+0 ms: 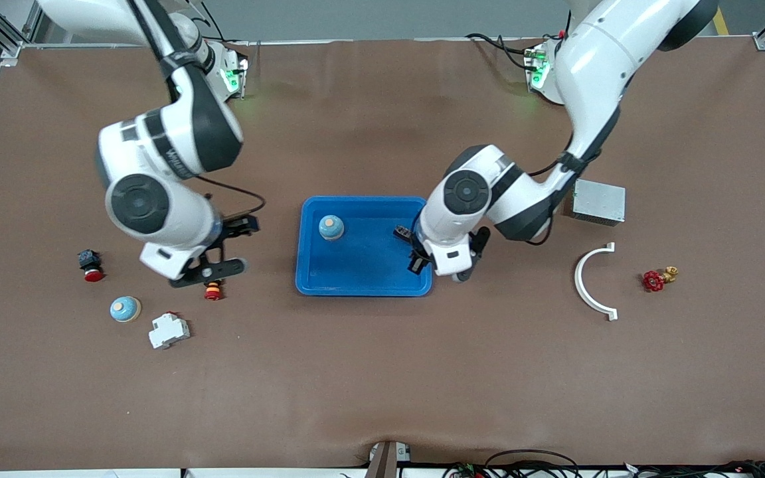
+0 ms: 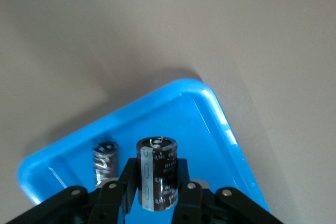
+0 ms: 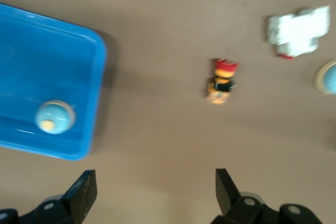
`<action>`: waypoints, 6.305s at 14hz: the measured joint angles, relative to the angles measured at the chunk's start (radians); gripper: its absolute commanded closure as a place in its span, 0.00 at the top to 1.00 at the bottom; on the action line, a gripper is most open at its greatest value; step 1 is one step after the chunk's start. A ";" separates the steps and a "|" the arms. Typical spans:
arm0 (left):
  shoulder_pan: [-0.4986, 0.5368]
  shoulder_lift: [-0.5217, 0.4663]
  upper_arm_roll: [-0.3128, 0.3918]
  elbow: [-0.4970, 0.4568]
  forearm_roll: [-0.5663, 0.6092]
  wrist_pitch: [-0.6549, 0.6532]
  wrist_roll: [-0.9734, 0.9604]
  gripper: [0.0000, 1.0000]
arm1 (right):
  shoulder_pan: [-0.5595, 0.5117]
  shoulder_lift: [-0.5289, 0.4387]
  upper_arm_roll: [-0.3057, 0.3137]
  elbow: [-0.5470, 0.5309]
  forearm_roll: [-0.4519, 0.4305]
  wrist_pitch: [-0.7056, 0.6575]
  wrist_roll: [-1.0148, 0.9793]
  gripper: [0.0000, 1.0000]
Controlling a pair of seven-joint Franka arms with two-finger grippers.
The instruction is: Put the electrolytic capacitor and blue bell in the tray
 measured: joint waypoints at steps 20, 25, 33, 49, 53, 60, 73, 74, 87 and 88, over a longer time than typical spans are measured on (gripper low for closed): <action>-0.074 -0.148 0.227 0.091 0.050 -0.128 0.441 1.00 | -0.427 0.185 -0.002 0.017 -0.035 0.454 -0.998 1.00; 0.011 -0.249 0.227 0.090 0.049 -0.238 0.759 1.00 | -0.471 0.272 -0.001 0.008 -0.035 0.540 -1.114 1.00; 0.174 -0.352 0.227 0.092 -0.055 -0.393 1.082 1.00 | -0.472 0.281 0.006 -0.153 -0.035 0.539 -1.115 1.00; 0.242 -0.647 0.397 0.078 -0.227 -0.746 1.627 1.00 | -0.482 0.335 -0.004 -0.160 -0.060 0.687 -1.146 1.00; 0.225 -0.716 0.470 0.015 -0.232 -0.753 1.744 1.00 | -0.481 0.336 -0.004 -0.160 -0.060 0.692 -1.148 0.29; 0.150 -0.793 0.557 -0.067 -0.232 -0.753 1.779 1.00 | -0.478 0.327 -0.001 -0.111 -0.060 0.603 -1.147 0.09; 0.135 -0.826 0.554 -0.116 -0.232 -0.729 1.779 1.00 | -0.163 0.074 0.051 0.011 0.016 0.022 -0.320 0.09; 0.135 -0.826 0.554 -0.116 -0.232 -0.728 1.779 1.00 | -0.114 0.067 0.052 0.011 0.030 0.023 -0.222 0.09; 0.134 -0.829 0.553 -0.114 -0.232 -0.698 1.779 1.00 | 0.194 0.223 0.050 -0.001 0.046 0.371 0.322 0.09; 0.134 -0.829 0.554 -0.114 -0.232 -0.698 1.779 1.00 | 0.196 0.241 0.050 -0.001 0.046 0.395 0.321 0.09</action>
